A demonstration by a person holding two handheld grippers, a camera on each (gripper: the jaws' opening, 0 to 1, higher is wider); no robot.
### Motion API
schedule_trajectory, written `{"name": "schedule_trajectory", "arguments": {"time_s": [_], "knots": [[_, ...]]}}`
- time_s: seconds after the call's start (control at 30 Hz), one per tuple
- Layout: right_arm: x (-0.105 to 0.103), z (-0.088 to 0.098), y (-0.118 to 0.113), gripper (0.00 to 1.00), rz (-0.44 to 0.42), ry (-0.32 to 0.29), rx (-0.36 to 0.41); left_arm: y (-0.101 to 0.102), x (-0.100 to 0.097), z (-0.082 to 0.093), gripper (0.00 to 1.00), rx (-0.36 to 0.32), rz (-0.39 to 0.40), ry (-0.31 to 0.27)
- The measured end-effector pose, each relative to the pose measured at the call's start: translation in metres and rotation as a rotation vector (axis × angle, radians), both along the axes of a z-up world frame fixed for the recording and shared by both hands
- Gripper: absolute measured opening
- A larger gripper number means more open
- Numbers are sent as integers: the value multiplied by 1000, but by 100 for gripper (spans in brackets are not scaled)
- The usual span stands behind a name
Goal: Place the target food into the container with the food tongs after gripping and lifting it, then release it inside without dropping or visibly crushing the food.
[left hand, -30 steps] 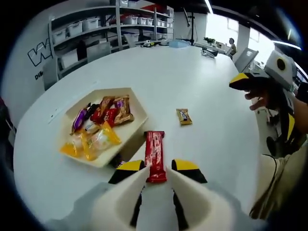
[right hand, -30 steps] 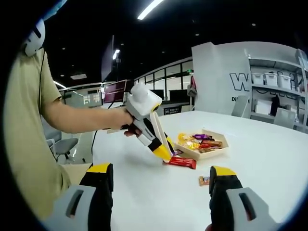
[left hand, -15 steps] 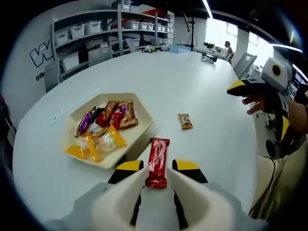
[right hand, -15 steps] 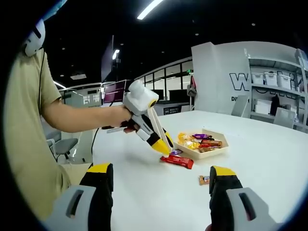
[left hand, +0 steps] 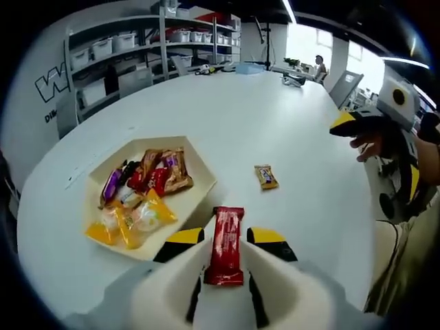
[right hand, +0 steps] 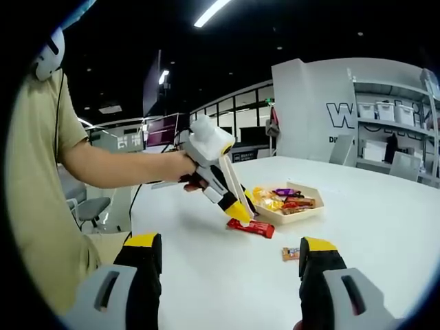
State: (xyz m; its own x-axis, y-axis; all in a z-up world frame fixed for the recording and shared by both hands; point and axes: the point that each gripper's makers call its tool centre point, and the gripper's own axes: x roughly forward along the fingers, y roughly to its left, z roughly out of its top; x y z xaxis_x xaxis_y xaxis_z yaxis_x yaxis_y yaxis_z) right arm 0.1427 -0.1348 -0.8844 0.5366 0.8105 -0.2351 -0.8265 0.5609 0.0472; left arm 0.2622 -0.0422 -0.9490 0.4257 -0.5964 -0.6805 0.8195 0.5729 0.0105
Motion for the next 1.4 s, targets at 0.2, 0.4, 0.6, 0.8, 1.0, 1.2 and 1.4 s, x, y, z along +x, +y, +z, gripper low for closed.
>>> {"name": "schedule_trajectory", "arguments": {"time_s": [0.2,0.4,0.6,0.8,1.0,1.2,1.4], "knots": [[0,0,2,81,1,1,3,-1,1,-2,24,-5,-3,10],[0,-1,3,81,3,3,2,-3,0,-3,24,-2,-4,22],[0,0,2,81,1,2,2,-4,-2,-6,24,5,-5,25],[0,-1,1,81,0,3,1,-4,-1,-7,23,-2,1,34],[0,0,2,81,2,2,1,-4,-1,-11,24,2,-3,38],[0,0,0,81,0,0,1,-3,-3,-12,23,4,1,34],[1,1,1,81,3,-2,0,-2,-5,-7,23,-20,6,47]]}}
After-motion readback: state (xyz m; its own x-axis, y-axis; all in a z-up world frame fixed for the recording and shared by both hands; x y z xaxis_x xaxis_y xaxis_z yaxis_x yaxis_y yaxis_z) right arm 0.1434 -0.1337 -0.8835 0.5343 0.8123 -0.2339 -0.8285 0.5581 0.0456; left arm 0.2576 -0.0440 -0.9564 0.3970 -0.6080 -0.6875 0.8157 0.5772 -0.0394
